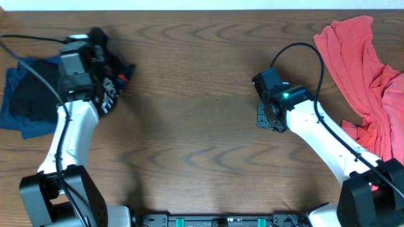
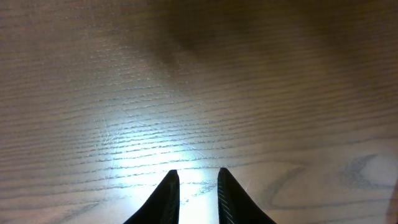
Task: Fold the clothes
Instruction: 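Carry the bundle left and place it on the navy pile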
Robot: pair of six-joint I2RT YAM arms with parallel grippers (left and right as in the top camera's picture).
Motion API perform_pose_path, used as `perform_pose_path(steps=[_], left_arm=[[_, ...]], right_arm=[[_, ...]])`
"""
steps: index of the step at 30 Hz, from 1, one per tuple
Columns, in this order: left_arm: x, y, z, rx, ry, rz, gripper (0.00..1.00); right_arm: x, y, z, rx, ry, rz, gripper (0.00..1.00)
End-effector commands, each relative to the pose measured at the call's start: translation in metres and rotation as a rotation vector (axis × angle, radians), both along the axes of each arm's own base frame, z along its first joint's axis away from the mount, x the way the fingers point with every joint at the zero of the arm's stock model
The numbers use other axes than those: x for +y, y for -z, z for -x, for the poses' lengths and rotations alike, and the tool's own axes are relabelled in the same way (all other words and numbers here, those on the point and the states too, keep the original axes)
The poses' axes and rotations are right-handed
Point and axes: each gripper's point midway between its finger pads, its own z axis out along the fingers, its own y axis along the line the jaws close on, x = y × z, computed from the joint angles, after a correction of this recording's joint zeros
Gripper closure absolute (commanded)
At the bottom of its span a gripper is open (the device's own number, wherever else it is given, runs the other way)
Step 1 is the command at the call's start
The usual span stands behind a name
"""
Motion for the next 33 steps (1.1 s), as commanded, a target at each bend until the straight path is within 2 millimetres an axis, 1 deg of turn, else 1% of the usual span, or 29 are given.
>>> perform_pose_path(steps=[1, 6, 12, 17, 21, 22, 23, 24, 25, 26, 27, 29, 32, 33], left_arm=[[0.025, -0.017, 0.004, -0.046, -0.052, -0.047, 0.94], [0.052, -0.027, 0.010, -0.090, -0.108, -0.068, 0.94], [0.095, -0.037, 0.026, -0.139, -0.204, -0.085, 0.94], [0.113, -0.030, 0.026, -0.173, -0.146, -0.016, 0.94], [0.131, -0.018, 0.030, -0.179, -0.161, 0.013, 0.93], [0.134, -0.013, 0.030, -0.174, -0.166, 0.017, 0.89], [0.139, -0.007, 0.031, -0.164, -0.175, 0.022, 0.83], [0.142, -0.001, 0.032, -0.153, -0.180, 0.028, 0.66], [0.144, 0.005, 0.032, -0.144, -0.186, 0.033, 0.58], [0.147, 0.011, 0.033, -0.137, -0.191, 0.037, 0.53], [0.151, 0.017, 0.033, -0.130, -0.198, 0.039, 0.52], [0.158, 0.027, 0.034, -0.123, -0.210, 0.043, 0.51], [0.169, 0.035, 0.038, -0.126, -0.238, 0.048, 0.50], [0.175, 0.036, 0.041, -0.142, -0.261, 0.060, 0.47]], right_arm=[[-0.004, -0.003, -0.002, -0.010, -0.002, 0.010, 0.79], [-0.003, -0.003, -0.003, -0.013, -0.002, 0.008, 0.79], [-0.004, -0.003, -0.002, -0.009, -0.002, 0.010, 0.78], [-0.004, -0.003, -0.002, -0.008, -0.002, 0.010, 0.78], [-0.004, -0.002, -0.001, -0.004, -0.002, 0.012, 0.78], [-0.004, -0.002, 0.000, -0.004, -0.002, 0.012, 0.78], [-0.005, -0.002, 0.000, -0.003, -0.002, 0.013, 0.78], [-0.005, -0.002, 0.000, -0.002, -0.002, 0.013, 0.78], [-0.005, -0.002, 0.000, -0.002, -0.002, 0.013, 0.78], [-0.005, -0.002, 0.000, -0.002, -0.002, 0.013, 0.78], [-0.005, -0.002, 0.000, -0.001, -0.002, 0.013, 0.78], [-0.005, -0.002, 0.001, 0.004, -0.002, 0.016, 0.78], [-0.006, -0.002, 0.004, 0.015, -0.002, 0.020, 0.78], [-0.007, -0.002, 0.005, 0.018, -0.002, 0.021, 0.78]])
